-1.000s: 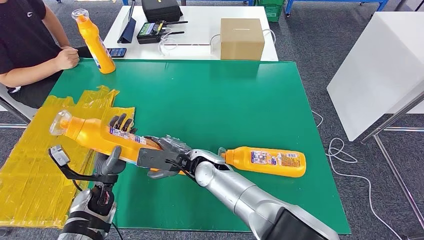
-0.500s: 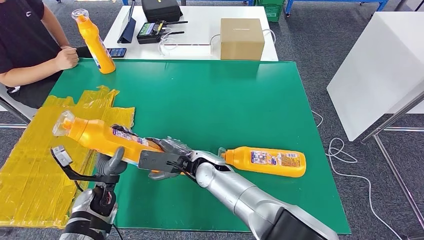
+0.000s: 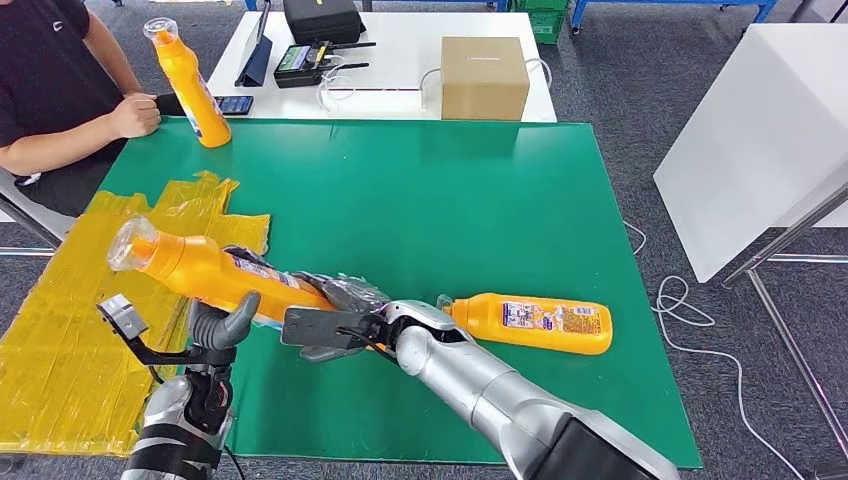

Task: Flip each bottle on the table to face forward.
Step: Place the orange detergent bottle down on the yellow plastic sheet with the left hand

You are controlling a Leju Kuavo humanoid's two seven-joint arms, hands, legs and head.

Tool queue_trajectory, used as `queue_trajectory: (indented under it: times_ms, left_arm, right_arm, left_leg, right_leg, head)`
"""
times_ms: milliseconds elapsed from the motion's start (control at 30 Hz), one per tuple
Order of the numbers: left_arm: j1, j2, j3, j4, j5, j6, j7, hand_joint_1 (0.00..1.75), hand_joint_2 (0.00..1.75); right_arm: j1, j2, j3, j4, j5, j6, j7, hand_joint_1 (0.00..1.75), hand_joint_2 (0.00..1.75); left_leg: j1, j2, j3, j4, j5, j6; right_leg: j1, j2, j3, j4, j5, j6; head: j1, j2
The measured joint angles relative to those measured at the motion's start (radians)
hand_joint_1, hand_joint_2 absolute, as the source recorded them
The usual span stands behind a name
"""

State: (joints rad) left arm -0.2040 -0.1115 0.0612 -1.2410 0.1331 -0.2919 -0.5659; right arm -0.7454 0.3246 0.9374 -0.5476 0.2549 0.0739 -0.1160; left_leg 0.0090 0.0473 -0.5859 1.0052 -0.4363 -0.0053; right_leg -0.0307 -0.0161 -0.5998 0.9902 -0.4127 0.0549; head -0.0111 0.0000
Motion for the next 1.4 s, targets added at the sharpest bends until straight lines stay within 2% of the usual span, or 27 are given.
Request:
queue_trajectory:
  times_ms: [100,133,167,233,300,367,467,533,667,800,1000,1167,1333,1400]
  left_arm:
    - [-0.001,0.003,0.006,-0.010,-0.044,0.044,-0.011,1.75,1.75]
    - [-0.003,0.008,0.014,-0.024,-0.105,0.106,-0.019,1.75,1.75]
    - [-0.007,0.016,0.027,-0.042,-0.190,0.193,-0.029,1.75,1.75]
    - [-0.026,0.056,0.091,-0.091,-0.427,0.479,-0.059,1.75,1.75]
    - [-0.040,0.094,0.160,-0.123,-0.580,0.698,-0.087,1.75,1.75]
    - [-0.036,0.107,0.194,-0.134,-0.656,0.803,-0.098,1.75,1.75]
    - [-0.027,0.119,0.208,-0.123,-0.790,0.915,-0.064,1.75,1.75]
    - [-0.026,0.129,0.206,-0.093,-0.852,0.945,-0.031,1.75,1.75]
    - [-0.029,0.145,0.201,-0.038,-0.887,0.964,-0.009,1.75,1.75]
    - [-0.054,0.171,0.179,0.044,-1.018,0.973,0.082,1.75,1.75]
    - [-0.152,0.225,0.087,0.325,-1.277,0.960,0.240,1.75,1.75]
    - [-0.203,0.244,0.032,0.476,-1.314,0.933,0.271,1.75,1.75]
    - [-0.261,0.256,-0.012,0.589,-1.355,0.869,0.311,1.74,1.75]
    - [-0.288,0.262,-0.030,0.629,-1.372,0.837,0.332,0.87,1.75]
  right_arm:
    - [0.000,-0.005,-0.006,-0.003,0.003,-0.006,-0.001,0.00,0.00]
    - [0.000,-0.011,-0.013,-0.008,0.006,-0.011,-0.001,0.00,0.00]
    - [0.000,-0.019,-0.025,-0.015,0.011,-0.015,-0.001,0.00,0.00]
    - [0.000,-0.043,-0.063,-0.038,0.035,-0.016,0.002,0.00,0.00]
    - [0.000,-0.057,-0.092,-0.052,0.061,-0.007,0.005,0.00,0.00]
    - [0.000,-0.060,-0.103,-0.052,0.073,-0.003,0.004,0.00,0.00]
    - [0.000,-0.060,-0.112,-0.052,0.085,-0.003,0.004,0.00,0.00]
    - [0.000,-0.060,-0.117,-0.052,0.088,-0.003,0.004,0.00,0.00]
    - [0.000,-0.061,-0.125,-0.052,0.090,-0.003,0.004,0.00,1.75]
    - [0.000,-0.061,-0.127,-0.052,0.094,0.004,0.005,0.00,1.75]
    - [0.000,-0.060,-0.125,-0.039,0.119,0.038,0.029,0.00,1.75]
    - [-0.001,-0.058,-0.124,-0.021,0.133,0.053,0.045,0.00,1.75]
    - [-0.005,-0.053,-0.103,0.010,0.171,0.099,0.084,0.00,1.75]
    - [-0.006,-0.050,-0.087,0.025,0.184,0.118,0.095,0.00,1.75]
  left_leg:
    - [0.000,0.000,0.000,0.000,0.000,0.000]
    - [0.000,0.000,0.000,0.000,0.000,0.000]
    - [0.000,0.000,0.000,0.000,0.000,0.000]
    - [0.001,0.001,0.000,0.000,0.000,0.000]
    - [0.002,0.001,0.000,0.000,0.000,0.000]
    - [0.002,0.001,0.000,0.000,0.000,0.000]
    - [0.001,0.000,0.000,0.000,0.000,0.000]
    - [0.001,0.000,0.000,0.000,0.000,0.000]
    - [0.000,0.001,0.000,0.000,0.000,0.000]
    - [0.001,0.000,0.000,0.000,0.000,0.000]
    - [0.001,0.001,0.000,0.000,0.001,0.000]
    - [0.000,0.000,0.000,0.000,0.001,0.000]
    - [0.000,0.000,0.000,0.000,0.001,0.000]
    - [0.001,0.000,0.000,0.000,0.001,0.000]
  right_leg:
    - [0.000,0.000,0.000,0.000,0.000,0.000]
    - [0.000,0.000,0.000,0.000,0.000,0.000]
    - [0.000,0.000,0.000,0.000,0.000,0.000]
    - [0.001,0.000,0.000,0.000,0.000,0.000]
    - [0.001,0.001,0.000,0.000,0.000,0.000]
    - [0.001,0.000,0.000,0.000,0.000,0.000]
    - [0.001,0.000,0.000,0.000,0.000,0.000]
    - [0.000,0.000,0.000,0.000,0.000,0.000]
    - [0.000,0.000,0.000,0.000,0.000,0.000]
    - [0.000,0.000,0.000,0.000,0.000,0.000]
    - [0.001,0.001,0.000,0.000,0.000,0.000]
    - [0.000,0.001,0.000,0.000,0.000,0.000]
    - [0.000,0.001,0.000,0.000,0.000,0.000]
    - [0.000,0.000,0.001,0.000,0.000,0.000]
  head:
    - [0.000,0.000]
    - [0.000,0.000]
    - [0.000,0.000]
    - [0.000,0.000]
    - [0.000,0.000]
    - [0.000,0.000]
    - [0.000,0.000]
    - [0.000,0.000]
    - [0.000,0.000]
    - [0.000,0.000]
    - [0.000,0.000]
    - [0.000,0.000]
    - [0.000,0.000]
    - [0.000,0.000]
